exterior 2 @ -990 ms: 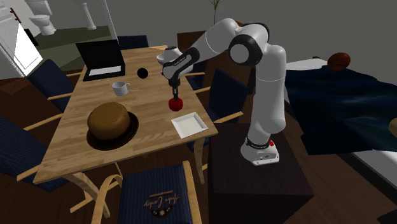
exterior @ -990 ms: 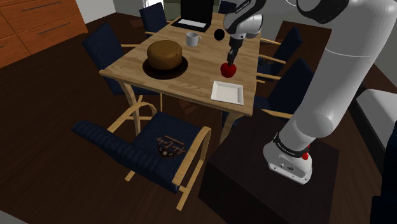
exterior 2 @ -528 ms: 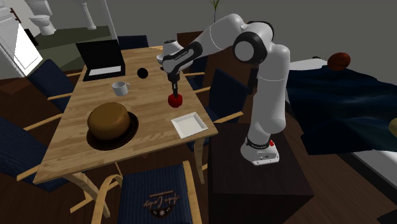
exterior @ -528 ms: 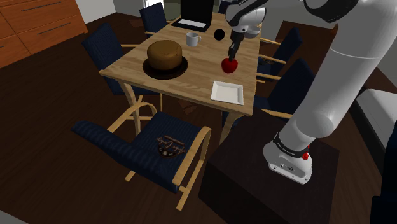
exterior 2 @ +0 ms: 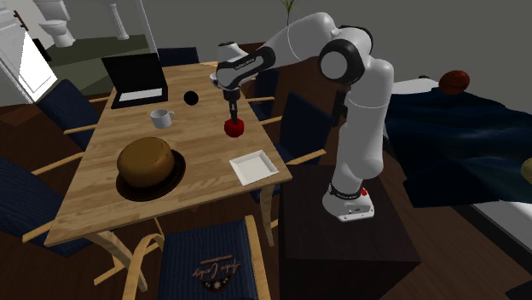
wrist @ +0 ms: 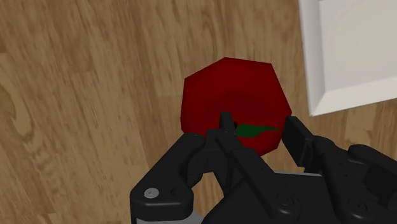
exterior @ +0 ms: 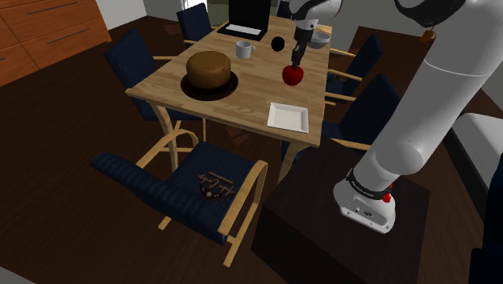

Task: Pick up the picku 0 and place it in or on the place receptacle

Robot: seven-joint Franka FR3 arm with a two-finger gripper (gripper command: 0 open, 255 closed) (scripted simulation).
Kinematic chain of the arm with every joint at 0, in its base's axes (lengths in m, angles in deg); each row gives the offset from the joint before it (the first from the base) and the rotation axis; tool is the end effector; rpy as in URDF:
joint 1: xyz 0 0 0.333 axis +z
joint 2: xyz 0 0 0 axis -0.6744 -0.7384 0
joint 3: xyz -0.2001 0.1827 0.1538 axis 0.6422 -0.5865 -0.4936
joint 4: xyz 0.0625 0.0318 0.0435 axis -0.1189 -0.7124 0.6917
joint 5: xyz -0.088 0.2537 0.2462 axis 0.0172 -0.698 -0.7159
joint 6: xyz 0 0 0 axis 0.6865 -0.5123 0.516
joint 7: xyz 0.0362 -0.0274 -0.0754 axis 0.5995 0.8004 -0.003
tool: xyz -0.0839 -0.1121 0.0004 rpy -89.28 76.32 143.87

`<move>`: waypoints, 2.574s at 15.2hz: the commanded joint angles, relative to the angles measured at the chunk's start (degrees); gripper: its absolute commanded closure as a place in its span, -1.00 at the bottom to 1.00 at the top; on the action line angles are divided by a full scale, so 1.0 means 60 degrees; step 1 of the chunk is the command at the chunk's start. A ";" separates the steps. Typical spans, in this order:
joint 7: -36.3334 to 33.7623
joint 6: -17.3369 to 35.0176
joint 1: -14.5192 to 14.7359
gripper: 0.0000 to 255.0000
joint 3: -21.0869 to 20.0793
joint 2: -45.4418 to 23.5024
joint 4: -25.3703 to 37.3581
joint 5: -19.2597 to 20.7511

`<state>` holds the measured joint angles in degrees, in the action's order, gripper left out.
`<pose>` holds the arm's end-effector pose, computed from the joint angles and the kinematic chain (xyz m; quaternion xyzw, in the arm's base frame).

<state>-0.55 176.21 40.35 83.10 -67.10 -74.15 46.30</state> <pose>0.4711 -0.2873 0.3933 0.9962 0.0871 0.0012 0.0007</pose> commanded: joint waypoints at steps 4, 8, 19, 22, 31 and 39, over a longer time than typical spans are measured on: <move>-0.0827 -0.0111 0.0351 1.00 -0.0144 0.1275 -0.0980 0.0738; -0.1893 -0.0271 0.0564 1.00 -0.0580 0.2807 -0.2208 0.1512; -0.3970 -0.0967 0.0679 1.00 -0.2046 0.5817 -0.4534 0.2195; -0.3967 -0.0550 0.0672 1.00 -0.1988 0.5699 -0.4833 0.2218; -0.3933 0.0751 0.0673 1.00 -0.1798 0.5190 -0.5631 0.2261; -0.3860 0.1976 0.0712 1.00 -0.1611 0.4530 -0.6204 0.2236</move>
<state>-23.76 187.17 44.55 73.32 -39.39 -111.10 59.78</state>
